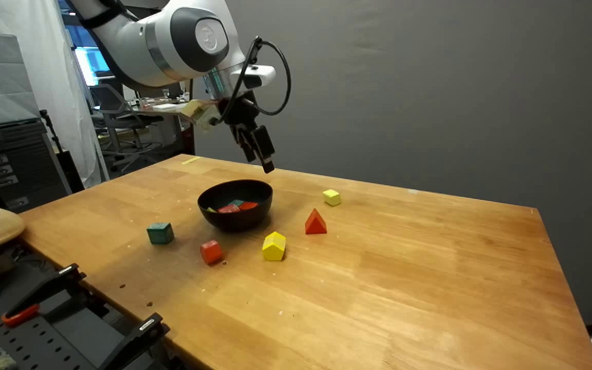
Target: Put all the blocks in the bowl
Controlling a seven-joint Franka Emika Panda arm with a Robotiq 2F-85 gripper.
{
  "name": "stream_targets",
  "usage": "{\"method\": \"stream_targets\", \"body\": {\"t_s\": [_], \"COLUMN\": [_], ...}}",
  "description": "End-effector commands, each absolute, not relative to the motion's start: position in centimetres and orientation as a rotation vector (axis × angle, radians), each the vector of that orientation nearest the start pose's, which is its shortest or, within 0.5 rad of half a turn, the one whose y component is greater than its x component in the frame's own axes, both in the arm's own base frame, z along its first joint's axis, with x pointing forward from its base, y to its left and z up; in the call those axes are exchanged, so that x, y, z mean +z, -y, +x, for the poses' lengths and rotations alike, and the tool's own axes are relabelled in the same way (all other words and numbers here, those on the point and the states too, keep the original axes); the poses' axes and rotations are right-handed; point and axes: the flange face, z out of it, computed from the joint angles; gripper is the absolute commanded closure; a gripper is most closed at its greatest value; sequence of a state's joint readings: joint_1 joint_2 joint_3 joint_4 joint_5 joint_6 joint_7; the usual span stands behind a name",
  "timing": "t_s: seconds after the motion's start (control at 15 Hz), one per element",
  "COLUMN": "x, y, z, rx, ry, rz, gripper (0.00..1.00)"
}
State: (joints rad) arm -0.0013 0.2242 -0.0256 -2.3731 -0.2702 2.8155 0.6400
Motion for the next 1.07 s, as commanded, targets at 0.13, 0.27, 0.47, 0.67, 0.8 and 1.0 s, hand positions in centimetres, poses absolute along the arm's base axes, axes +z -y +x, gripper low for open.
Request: {"method": "stream_targets", "body": {"t_s": [0.13,0.27,0.47,0.67,0.8,1.0], "x": [23.4,22.6,20.8,19.3,18.3,16.9], "y": [4.2,6.3,9.1,10.8,11.5,11.8], "z": [56.6,58.1,60.2,62.4,63.6,64.9], "rx": [-0.580,-0.604,-0.587,-0.587,-0.584,-0.568], "ry": [-0.624,-0.634,-0.627,-0.627,-0.622,-0.612], "rz": [-2.998,-2.986,-3.007,-3.011,-3.017,-3.030], "gripper": [0.00,0.00,0.00,0.00,0.00,0.02]}}
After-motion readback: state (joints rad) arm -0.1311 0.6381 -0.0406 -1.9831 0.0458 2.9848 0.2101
